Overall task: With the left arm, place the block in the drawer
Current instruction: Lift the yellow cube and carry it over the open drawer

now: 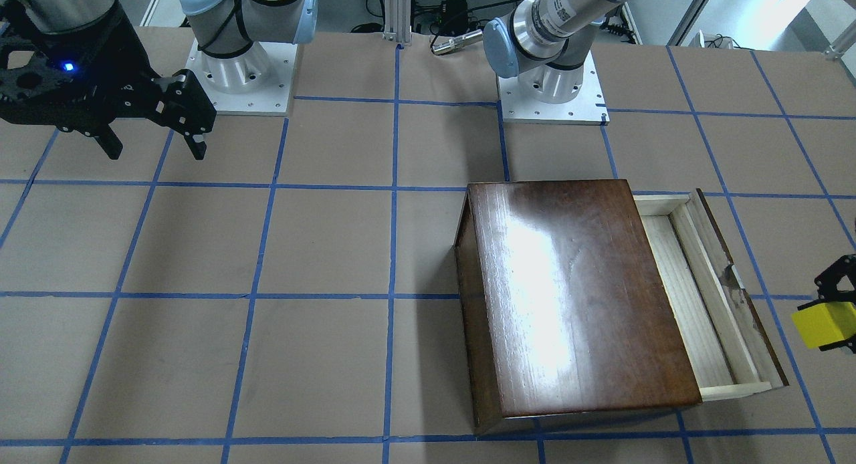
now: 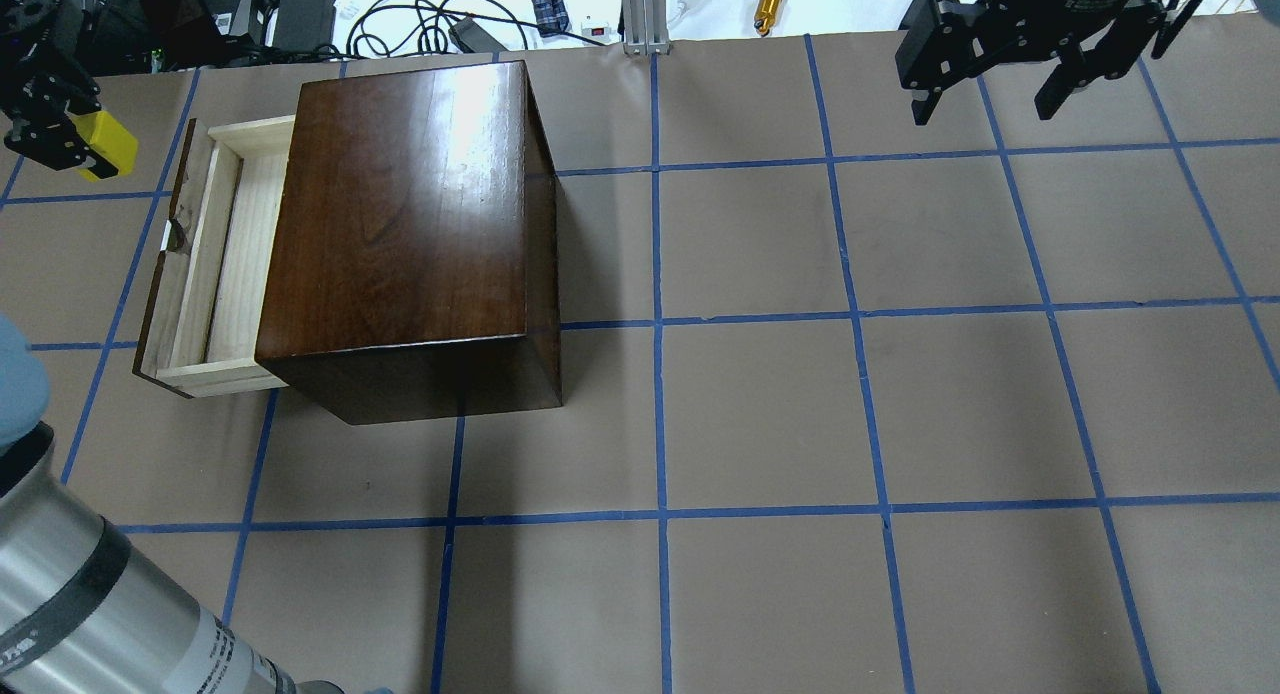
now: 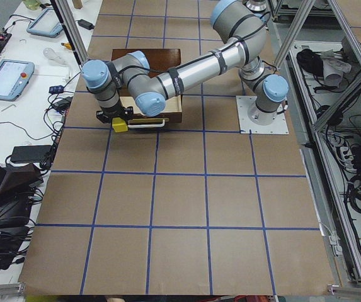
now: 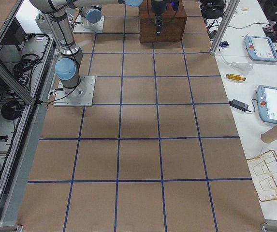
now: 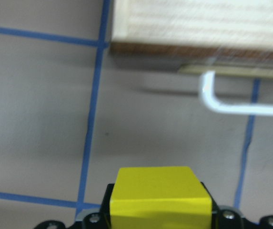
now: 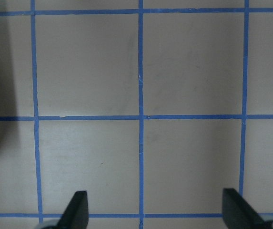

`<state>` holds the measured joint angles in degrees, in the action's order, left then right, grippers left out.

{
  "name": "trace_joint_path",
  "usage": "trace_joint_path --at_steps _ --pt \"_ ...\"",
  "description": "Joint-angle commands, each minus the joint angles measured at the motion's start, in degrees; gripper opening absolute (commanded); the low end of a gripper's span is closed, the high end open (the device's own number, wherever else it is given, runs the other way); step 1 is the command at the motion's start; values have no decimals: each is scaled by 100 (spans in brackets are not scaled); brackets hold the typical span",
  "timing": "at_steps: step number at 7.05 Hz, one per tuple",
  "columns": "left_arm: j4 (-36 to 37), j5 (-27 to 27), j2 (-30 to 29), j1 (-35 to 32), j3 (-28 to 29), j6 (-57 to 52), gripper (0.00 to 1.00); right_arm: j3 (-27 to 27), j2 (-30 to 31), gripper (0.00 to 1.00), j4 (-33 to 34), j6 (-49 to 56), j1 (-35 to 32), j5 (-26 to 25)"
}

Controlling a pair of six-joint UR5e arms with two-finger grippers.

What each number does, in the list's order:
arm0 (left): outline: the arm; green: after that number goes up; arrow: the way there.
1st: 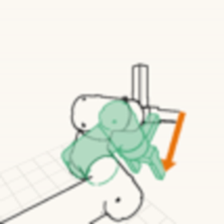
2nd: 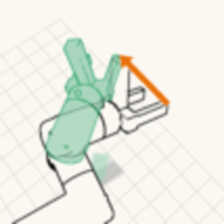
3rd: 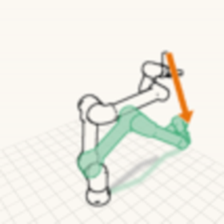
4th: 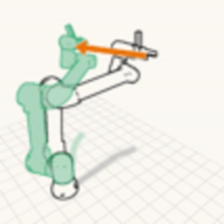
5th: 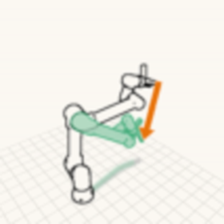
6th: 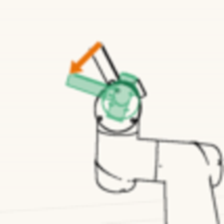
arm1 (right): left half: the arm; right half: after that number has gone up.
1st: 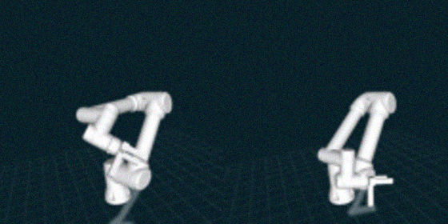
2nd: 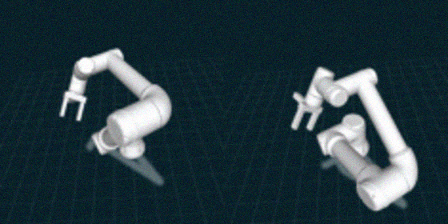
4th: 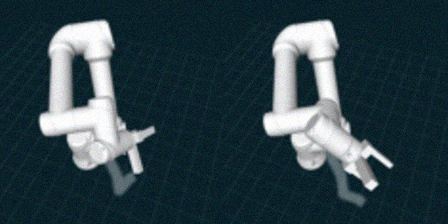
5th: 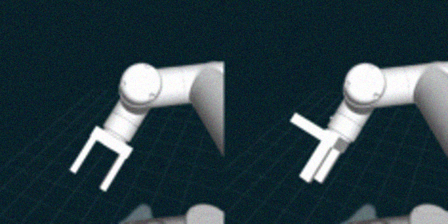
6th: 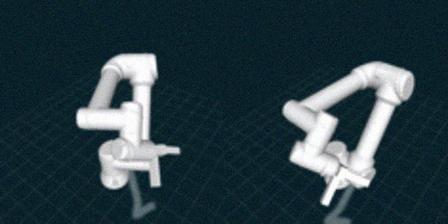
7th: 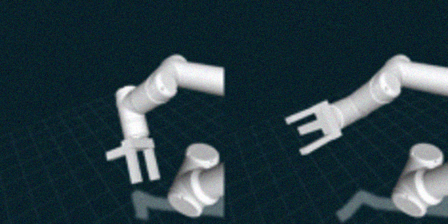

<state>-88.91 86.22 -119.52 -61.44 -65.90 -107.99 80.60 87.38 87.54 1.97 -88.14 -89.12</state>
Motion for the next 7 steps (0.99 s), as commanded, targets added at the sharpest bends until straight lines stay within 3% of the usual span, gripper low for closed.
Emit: trace_joint_path --at_steps 1,3,7 --pt "32 18 761 -340 -860 566 0 0 7 100 0 -3 -1 0" --pt "198 0 1079 -622 -1475 683 0 0 7 100 0 -3 7 0" --pt "1558 9 1238 -746 -2610 -9 0 0 7 100 0 6 7 -9"
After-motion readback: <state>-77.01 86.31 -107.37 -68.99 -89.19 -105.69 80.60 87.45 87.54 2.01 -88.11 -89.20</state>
